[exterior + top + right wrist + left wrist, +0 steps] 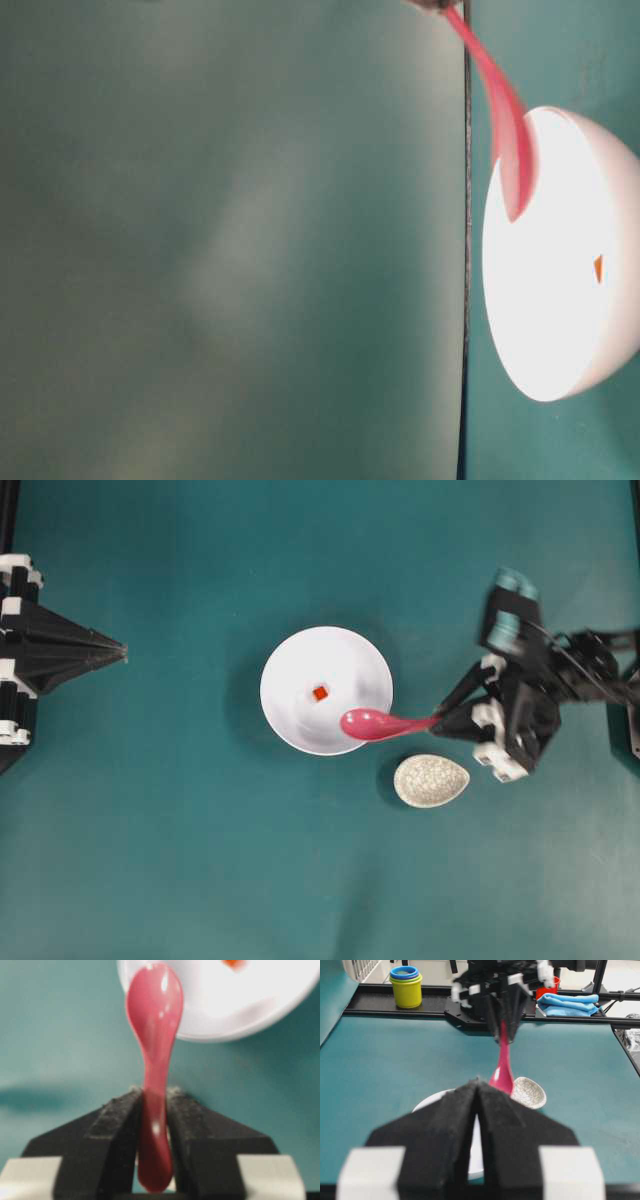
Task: Grip the spoon and scoop the red block from the bowl with right arm.
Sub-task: 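Lift the spoon out of the rest and swing it over the bowl, then lower the spoon bowl into the white bowl beside the red cube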
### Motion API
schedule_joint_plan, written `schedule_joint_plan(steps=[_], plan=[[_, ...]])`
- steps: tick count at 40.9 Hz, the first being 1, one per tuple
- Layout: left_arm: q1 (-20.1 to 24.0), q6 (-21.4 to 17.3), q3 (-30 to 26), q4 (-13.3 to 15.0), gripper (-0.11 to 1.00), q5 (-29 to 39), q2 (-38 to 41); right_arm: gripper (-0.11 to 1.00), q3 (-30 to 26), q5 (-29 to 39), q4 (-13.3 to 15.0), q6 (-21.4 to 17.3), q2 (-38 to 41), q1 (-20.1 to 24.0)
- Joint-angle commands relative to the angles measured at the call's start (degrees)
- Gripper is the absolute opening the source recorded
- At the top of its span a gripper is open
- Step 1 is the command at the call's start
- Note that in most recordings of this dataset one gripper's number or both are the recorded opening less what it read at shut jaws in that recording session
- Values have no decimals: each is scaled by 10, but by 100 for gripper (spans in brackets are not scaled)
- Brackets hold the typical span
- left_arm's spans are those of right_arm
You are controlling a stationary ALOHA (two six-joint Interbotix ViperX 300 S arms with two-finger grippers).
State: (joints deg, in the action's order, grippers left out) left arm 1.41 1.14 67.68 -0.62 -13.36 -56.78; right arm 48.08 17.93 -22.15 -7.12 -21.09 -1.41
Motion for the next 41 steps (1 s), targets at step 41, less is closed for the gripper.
schedule_joint_plan(steps=[41], plan=[[1,-13,-19,-4,0,-6,-11,23,-221,190,101,0,198,-69]])
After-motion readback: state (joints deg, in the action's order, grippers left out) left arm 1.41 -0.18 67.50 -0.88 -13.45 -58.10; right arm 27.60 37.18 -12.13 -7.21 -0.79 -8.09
